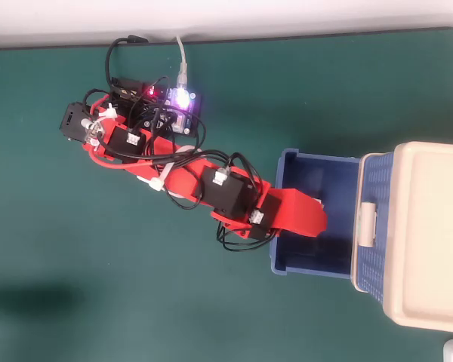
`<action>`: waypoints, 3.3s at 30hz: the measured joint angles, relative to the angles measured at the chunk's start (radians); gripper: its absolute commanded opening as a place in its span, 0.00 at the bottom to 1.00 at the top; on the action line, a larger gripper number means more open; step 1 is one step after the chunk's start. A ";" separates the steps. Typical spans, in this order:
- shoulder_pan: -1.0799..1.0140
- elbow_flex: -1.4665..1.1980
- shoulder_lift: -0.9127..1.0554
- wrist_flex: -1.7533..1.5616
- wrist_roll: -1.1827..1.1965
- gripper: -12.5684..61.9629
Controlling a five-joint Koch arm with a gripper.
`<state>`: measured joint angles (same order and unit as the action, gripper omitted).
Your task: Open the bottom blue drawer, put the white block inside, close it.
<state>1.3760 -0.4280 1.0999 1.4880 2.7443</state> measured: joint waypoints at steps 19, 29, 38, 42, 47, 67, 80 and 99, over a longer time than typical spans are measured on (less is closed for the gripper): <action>-0.155 -0.252 0.327 0.423 -0.199 0.62; -0.094 -0.259 0.106 0.296 -0.204 0.62; -0.032 -0.103 -0.083 0.221 -0.204 0.63; 0.002 0.025 -0.172 0.123 -0.202 0.63; 0.037 0.149 -0.304 -0.049 -0.204 0.63; -0.156 0.207 0.147 0.391 -0.206 0.63; -0.989 -0.614 0.641 0.436 -0.836 0.62; -1.374 -2.059 1.206 0.031 -1.365 0.63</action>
<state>0.0015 -2.4866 2.3056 1.5186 1.3790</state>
